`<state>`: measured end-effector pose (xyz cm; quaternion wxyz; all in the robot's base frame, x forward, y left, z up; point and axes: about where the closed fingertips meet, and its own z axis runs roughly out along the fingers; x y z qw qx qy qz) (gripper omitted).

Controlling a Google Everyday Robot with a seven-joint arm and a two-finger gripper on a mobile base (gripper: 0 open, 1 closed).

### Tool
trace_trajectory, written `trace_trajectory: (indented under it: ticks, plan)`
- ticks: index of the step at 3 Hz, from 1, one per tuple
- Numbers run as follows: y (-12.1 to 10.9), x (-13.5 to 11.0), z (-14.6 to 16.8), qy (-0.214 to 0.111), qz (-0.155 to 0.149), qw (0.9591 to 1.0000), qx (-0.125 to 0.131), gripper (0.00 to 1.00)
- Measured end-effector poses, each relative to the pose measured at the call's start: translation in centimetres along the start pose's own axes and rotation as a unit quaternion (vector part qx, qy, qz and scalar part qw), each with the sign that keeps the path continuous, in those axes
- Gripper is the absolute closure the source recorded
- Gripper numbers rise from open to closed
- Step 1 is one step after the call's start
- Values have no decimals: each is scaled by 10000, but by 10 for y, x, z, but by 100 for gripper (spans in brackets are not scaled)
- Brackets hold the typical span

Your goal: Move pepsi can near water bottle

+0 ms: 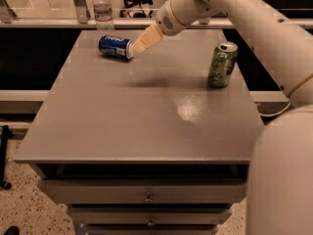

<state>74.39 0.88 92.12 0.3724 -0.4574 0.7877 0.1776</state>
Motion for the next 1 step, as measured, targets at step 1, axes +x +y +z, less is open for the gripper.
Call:
trace_trajectory:
  ticks: [1]
  plan:
    - [34,5,-24,-922,-84,9954,-248,0]
